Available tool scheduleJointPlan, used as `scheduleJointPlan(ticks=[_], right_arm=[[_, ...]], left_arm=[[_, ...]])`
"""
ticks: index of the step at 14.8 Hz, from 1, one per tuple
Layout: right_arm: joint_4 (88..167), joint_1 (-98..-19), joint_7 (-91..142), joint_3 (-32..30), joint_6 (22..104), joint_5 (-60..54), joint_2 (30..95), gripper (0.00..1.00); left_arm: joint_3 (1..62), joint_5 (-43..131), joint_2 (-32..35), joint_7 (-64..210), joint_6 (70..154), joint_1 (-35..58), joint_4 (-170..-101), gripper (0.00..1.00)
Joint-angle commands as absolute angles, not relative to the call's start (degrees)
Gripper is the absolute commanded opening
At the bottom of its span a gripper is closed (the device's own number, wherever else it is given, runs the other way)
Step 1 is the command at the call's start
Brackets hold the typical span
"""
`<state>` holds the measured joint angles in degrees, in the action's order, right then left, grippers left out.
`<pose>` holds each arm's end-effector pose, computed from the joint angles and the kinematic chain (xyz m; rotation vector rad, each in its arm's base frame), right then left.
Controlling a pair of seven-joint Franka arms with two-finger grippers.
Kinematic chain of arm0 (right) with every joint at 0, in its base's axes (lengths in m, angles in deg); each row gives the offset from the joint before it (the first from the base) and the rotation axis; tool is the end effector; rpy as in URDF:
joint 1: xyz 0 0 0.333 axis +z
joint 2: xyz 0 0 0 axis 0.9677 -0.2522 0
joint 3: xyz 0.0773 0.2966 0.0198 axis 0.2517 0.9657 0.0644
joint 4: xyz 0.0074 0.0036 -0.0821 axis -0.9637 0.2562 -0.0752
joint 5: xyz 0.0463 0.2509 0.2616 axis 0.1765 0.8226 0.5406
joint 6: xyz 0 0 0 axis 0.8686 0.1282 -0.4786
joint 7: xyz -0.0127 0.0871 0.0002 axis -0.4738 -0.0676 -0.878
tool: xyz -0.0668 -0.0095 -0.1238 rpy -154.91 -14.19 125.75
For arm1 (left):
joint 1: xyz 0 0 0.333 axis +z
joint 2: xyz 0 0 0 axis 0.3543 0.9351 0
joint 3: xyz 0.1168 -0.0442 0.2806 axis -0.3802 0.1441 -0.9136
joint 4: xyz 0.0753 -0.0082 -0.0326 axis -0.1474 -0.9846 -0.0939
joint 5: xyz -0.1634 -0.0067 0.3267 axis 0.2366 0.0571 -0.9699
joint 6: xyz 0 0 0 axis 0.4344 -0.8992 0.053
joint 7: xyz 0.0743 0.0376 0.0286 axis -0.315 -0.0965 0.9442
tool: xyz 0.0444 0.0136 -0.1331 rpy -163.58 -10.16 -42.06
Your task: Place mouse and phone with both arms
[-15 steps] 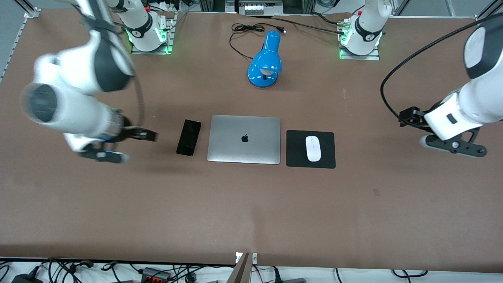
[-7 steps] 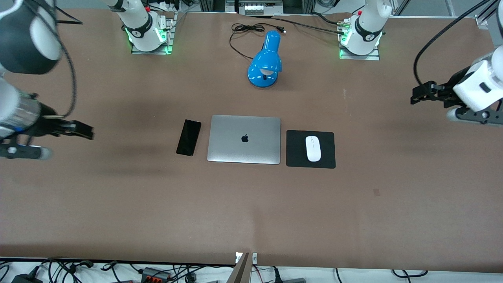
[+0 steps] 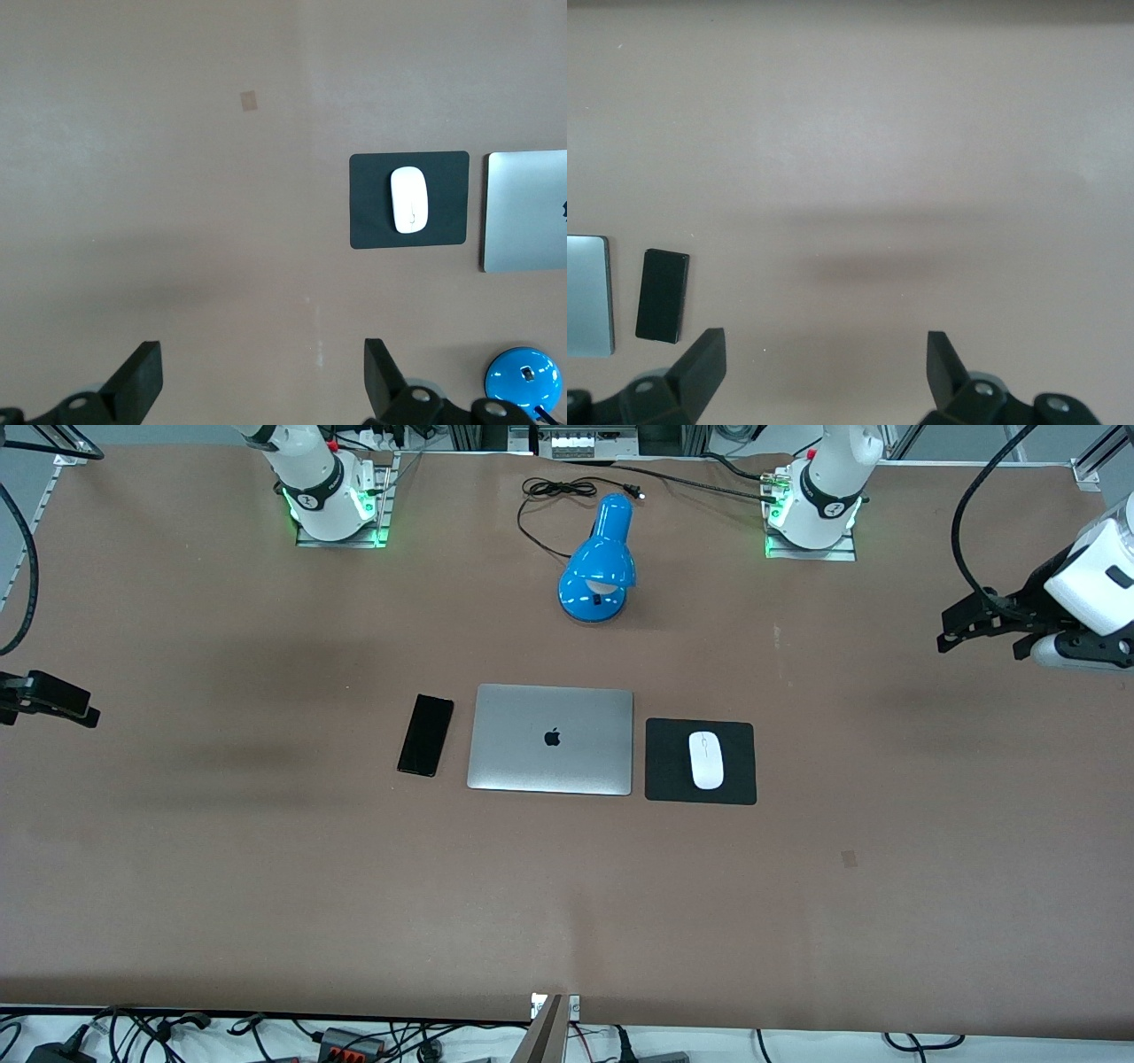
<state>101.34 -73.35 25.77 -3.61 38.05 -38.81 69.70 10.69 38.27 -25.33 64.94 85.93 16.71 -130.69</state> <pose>0.6100 -0.0482 0.5562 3.1169 -0.0198 0.0378 0.5183 -0.0195 0.5629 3.0867 -0.0867 -0.0464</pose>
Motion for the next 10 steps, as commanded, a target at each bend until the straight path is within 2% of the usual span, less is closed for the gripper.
scheduleJointPlan(ticks=[1, 3, 7, 10], right_arm=[[103.22, -73.81, 25.56, -2.18, 38.66, -39.19, 71.71, 1.00], [106.54, -73.20, 25.56, -2.18, 39.71, -39.36, 74.34, 1.00], [121.91, -73.28, 26.26, -2.18, 47.79, -39.36, 83.04, 1.00], [123.26, -73.28, 27.57, -2.27, 46.75, -39.45, 84.11, 1.00]], left_arm=[[10.97, 36.70, -25.31, 65.65, 84.84, 15.83, -129.53, 1.00], [13.51, 35.03, -25.40, 65.74, 84.75, 16.00, -129.52, 1.00], [13.97, 34.49, -25.31, 65.38, 82.82, 16.44, -128.04, 1.00], [14.05, 34.58, -25.22, 64.68, 82.82, 16.44, -127.85, 1.00]])
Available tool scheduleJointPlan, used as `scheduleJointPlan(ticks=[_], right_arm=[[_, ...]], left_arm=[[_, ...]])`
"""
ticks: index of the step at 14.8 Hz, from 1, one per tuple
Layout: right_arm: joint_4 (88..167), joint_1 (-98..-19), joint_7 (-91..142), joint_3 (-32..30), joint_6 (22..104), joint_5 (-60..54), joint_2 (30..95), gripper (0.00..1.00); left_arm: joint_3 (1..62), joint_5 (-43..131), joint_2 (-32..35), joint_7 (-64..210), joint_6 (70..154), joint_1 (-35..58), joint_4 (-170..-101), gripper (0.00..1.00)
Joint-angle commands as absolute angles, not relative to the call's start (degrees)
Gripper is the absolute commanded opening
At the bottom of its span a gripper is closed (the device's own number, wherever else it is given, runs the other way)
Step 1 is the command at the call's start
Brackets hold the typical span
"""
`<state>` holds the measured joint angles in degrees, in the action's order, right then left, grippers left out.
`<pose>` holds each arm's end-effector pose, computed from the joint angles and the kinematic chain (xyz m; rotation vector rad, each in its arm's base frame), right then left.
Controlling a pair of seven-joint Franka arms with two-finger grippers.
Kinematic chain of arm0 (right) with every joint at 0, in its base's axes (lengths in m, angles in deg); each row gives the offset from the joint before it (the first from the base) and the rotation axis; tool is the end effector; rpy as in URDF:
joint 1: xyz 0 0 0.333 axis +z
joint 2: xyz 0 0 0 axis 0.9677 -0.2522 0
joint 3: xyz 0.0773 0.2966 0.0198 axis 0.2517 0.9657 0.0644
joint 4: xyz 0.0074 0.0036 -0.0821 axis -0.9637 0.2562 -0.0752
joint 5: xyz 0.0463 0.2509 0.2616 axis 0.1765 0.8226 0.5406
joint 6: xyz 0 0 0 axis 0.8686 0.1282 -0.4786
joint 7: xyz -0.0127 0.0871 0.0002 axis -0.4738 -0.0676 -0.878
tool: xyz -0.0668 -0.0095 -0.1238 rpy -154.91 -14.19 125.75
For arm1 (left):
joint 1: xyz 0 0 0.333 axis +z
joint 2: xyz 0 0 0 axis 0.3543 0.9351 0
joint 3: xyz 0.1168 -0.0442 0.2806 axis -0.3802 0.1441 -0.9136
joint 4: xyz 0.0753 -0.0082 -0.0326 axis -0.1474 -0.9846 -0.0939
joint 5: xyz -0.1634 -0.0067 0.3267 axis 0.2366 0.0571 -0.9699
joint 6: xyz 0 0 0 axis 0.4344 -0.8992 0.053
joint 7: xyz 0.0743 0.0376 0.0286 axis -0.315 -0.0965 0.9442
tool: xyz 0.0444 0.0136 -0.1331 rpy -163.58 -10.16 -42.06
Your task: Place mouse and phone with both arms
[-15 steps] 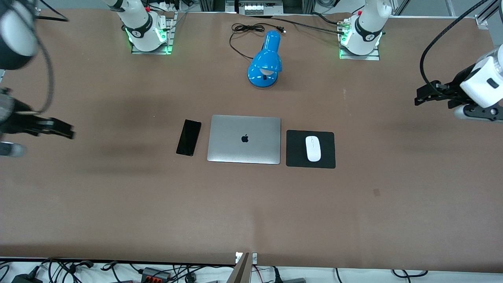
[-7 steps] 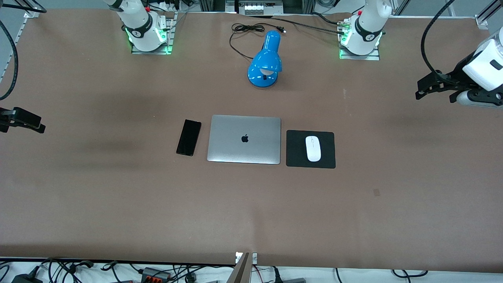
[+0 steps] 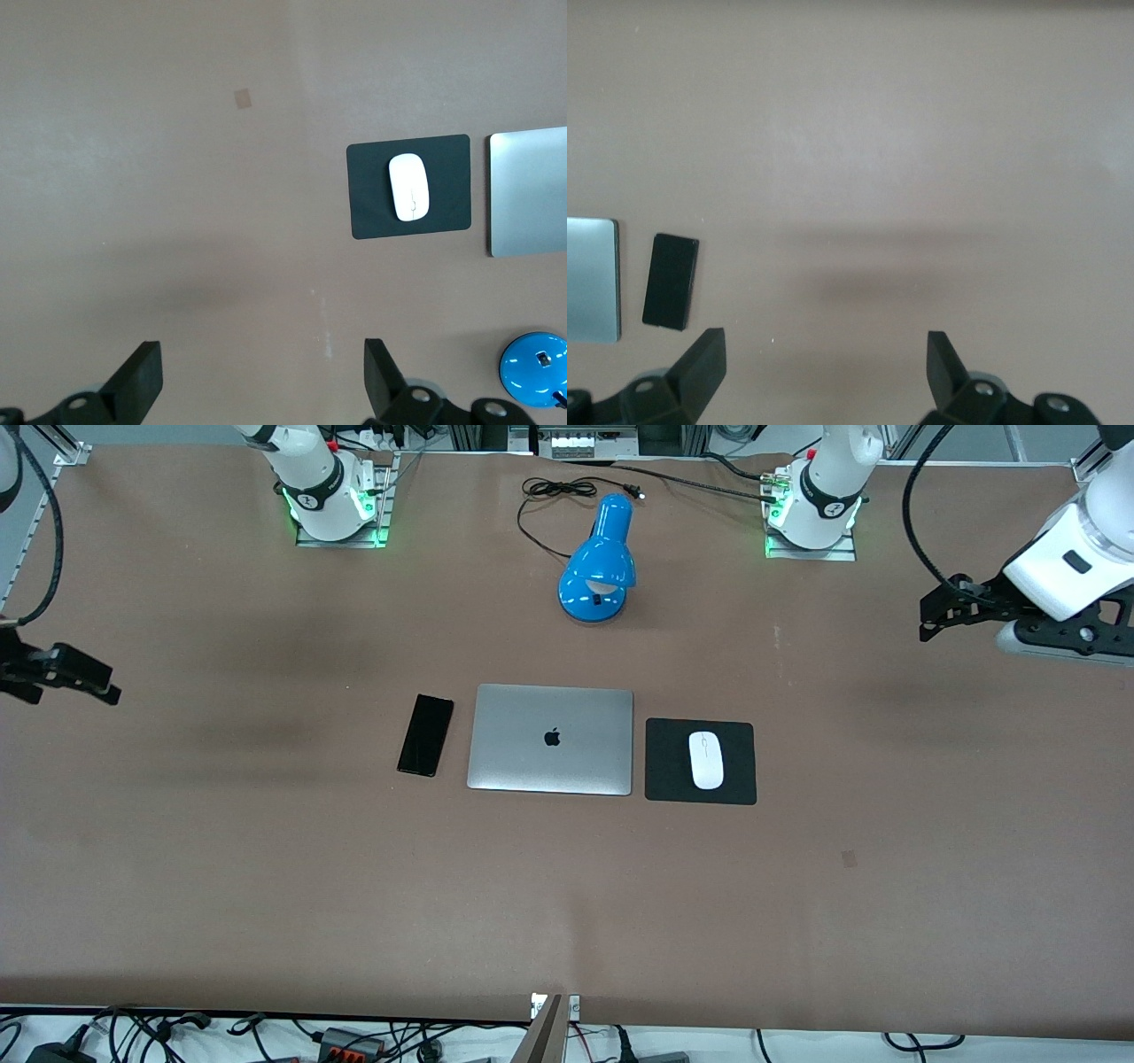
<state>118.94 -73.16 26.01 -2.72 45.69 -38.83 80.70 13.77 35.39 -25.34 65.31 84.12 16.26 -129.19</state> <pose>0.5664 -0.0427 0.5425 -3.1394 0.0088 -0.0673 0.5141 -0.0444 0.5718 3.1354 -0.1776 -0.0558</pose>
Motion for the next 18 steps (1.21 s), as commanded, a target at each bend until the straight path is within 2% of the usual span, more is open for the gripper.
scheduleJointPlan(ticks=[1, 15, 18], right_arm=[[123.08, -73.28, 28.53, -2.27, 45.88, -39.62, 84.11, 1.00], [120.97, -72.85, 28.63, -2.01, 43.49, -39.10, 83.76, 1.00], [120.97, -75.11, 28.63, 0.18, 43.67, -39.10, 83.85, 1.00]], left_arm=[[14.05, 34.67, -25.22, 64.59, 82.82, 16.44, -127.85, 1.00], [13.88, 34.84, -24.78, 64.68, 82.82, 16.62, -127.33, 1.00], [13.88, 34.84, -24.78, 64.68, 82.82, 16.70, -127.33, 1.00]])
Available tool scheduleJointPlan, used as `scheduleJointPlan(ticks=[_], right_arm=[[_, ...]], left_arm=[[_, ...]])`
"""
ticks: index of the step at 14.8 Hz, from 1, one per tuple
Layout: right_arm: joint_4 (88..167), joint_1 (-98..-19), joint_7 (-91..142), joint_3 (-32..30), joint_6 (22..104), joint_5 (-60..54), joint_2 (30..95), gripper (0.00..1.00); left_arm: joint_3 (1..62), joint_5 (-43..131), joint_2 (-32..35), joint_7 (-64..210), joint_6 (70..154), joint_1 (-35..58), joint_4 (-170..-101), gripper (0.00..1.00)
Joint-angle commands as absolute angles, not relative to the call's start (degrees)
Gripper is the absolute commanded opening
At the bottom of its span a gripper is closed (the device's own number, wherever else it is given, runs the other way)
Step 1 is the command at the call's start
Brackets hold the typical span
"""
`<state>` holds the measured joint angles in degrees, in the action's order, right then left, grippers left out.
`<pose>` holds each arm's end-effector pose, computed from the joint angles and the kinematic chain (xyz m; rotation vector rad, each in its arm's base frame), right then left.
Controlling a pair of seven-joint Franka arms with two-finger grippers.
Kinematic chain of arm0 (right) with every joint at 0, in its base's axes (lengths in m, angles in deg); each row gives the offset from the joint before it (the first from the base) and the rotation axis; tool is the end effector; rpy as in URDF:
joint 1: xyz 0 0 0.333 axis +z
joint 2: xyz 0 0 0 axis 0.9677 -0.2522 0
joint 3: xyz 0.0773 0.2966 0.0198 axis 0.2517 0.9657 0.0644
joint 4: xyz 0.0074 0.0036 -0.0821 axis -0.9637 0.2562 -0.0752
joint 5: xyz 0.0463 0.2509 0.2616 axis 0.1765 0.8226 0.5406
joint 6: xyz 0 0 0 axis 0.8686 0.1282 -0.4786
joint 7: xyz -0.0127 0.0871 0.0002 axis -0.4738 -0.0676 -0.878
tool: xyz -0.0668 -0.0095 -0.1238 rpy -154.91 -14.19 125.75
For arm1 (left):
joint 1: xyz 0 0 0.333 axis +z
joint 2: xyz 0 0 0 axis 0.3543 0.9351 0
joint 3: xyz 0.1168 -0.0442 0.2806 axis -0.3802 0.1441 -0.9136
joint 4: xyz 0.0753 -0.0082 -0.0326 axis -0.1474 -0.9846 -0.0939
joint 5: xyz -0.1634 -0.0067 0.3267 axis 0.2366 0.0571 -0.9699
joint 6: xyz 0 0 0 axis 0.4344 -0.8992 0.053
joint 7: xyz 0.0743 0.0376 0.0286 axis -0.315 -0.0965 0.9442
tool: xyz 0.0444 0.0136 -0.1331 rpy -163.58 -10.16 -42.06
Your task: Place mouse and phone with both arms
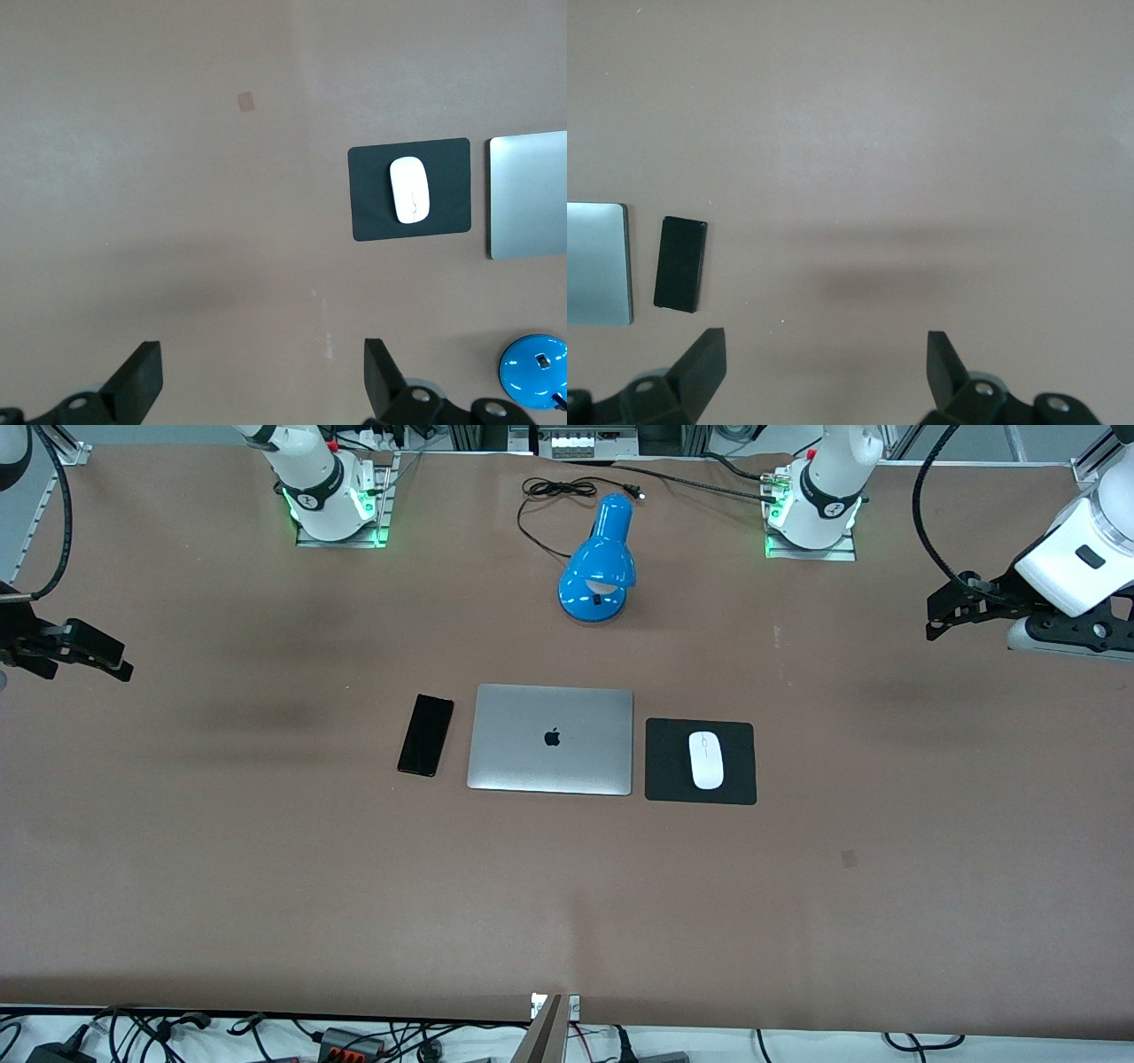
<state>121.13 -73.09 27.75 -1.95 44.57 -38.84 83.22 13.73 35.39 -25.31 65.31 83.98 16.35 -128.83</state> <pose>0.5516 -0.0348 0.5477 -3.1319 0.0339 -0.0454 0.5144 -0.0433 0.5741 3.1355 -0.1740 -0.0506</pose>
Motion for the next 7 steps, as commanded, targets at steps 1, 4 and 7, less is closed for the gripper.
scheduleJointPlan(ticks=[1, 4, 7], right_arm=[[120.89, -76.35, 28.63, 1.93, 43.76, -39.19, 83.93, 1.00], [120.97, -77.23, 28.63, 2.48, 43.84, -39.54, 84.02, 1.00], [120.89, -77.68, 28.63, 2.65, 44.02, -39.36, 84.11, 1.00]], left_arm=[[13.88, 34.84, -24.78, 64.68, 82.82, 16.71, -127.33, 1.00], [13.96, 34.84, -24.78, 64.77, 82.73, 16.62, -127.06, 1.00], [13.96, 34.84, -24.78, 64.77, 82.73, 16.62, -127.06, 1.00]])
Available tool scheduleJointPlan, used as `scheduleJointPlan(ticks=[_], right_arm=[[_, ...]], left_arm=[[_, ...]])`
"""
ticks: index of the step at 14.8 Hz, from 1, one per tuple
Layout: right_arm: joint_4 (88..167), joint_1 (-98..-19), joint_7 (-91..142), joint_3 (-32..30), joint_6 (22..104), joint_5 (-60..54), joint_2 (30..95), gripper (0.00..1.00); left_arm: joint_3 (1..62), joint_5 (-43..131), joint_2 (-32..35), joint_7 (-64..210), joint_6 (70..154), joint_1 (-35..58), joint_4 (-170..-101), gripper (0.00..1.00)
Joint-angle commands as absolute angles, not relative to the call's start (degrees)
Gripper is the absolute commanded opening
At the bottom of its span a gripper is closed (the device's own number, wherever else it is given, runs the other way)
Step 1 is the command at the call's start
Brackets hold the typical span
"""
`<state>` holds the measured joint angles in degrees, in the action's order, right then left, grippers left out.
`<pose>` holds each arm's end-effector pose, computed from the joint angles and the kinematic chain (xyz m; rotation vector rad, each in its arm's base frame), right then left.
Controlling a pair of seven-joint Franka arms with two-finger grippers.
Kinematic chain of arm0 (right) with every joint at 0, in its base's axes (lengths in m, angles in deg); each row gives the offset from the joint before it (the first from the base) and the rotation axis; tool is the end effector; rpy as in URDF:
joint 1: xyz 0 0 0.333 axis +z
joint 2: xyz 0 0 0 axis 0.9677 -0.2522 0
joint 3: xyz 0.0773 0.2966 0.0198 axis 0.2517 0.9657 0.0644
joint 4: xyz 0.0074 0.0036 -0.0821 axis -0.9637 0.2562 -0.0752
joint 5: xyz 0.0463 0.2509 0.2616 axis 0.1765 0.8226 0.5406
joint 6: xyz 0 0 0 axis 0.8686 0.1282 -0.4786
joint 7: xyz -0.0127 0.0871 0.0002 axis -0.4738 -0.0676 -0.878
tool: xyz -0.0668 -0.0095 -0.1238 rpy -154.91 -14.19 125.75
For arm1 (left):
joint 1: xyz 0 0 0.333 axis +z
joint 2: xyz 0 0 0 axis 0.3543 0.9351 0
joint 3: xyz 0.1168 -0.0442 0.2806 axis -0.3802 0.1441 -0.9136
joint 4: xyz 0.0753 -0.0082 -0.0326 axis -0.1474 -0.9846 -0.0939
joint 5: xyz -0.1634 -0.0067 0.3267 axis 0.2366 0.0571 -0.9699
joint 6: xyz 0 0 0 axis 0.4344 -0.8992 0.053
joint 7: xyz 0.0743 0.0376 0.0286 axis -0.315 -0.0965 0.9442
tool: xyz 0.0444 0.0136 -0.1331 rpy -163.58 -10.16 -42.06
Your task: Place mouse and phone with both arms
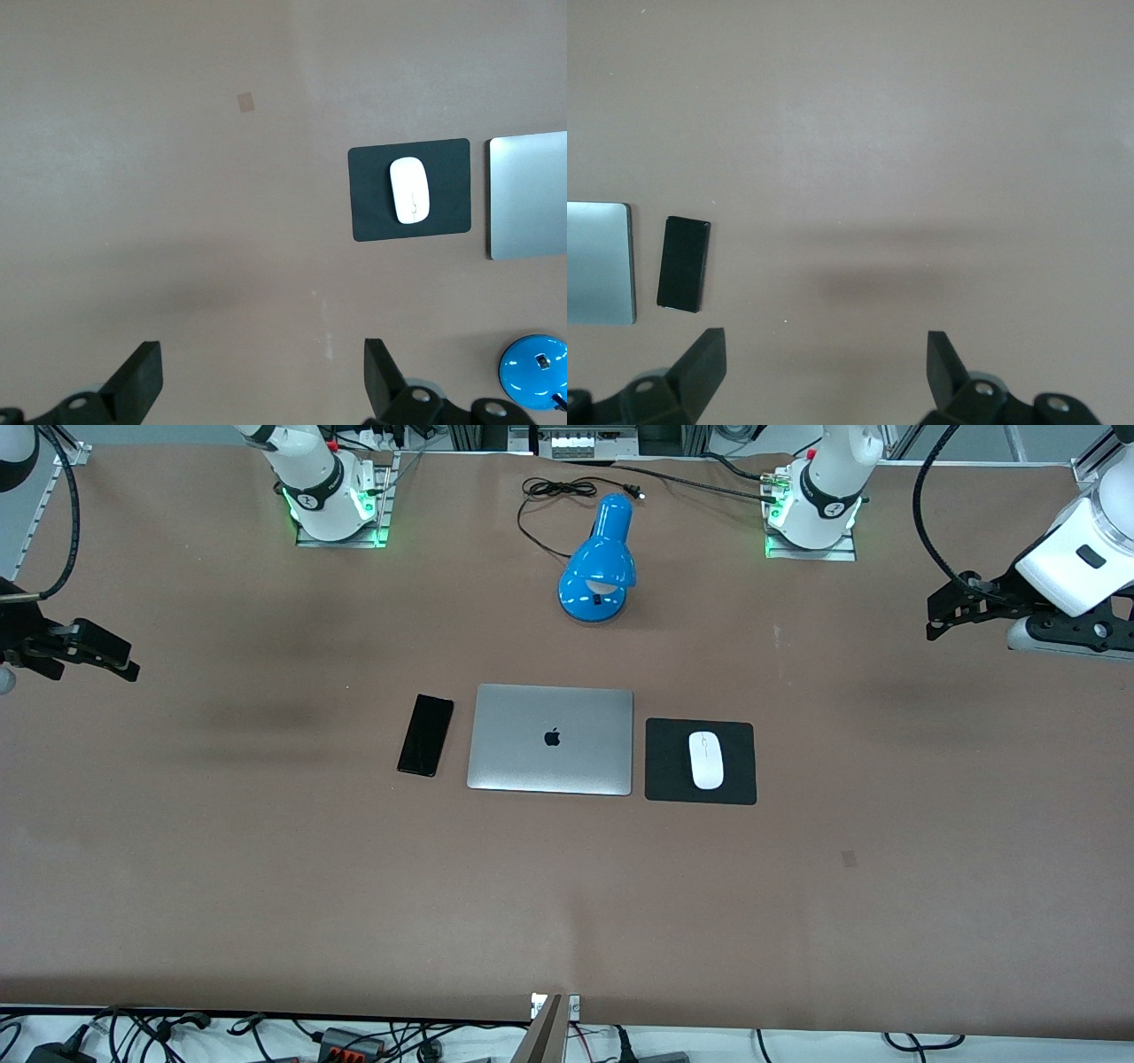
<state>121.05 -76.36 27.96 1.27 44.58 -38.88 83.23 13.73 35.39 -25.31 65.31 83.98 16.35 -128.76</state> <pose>0.5517 -0.0361 0.5483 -3.1295 0.0411 -0.0479 0.5145 -0.0433 0.5746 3.1355 -0.1740 -0.0487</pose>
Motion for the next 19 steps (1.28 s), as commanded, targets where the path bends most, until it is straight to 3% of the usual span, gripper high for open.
scheduleJointPlan(ticks=[1, 19], right_arm=[[120.89, -77.50, 28.63, 2.65, 43.67, -39.36, 84.11, 1.00], [121.50, -77.24, 28.37, 2.65, 43.14, -39.45, 85.08, 1.00]], left_arm=[[13.96, 34.84, -24.78, 64.77, 82.73, 16.62, -127.06, 1.00], [13.52, 34.93, -24.70, 64.59, 81.06, 16.71, -126.97, 1.00]])
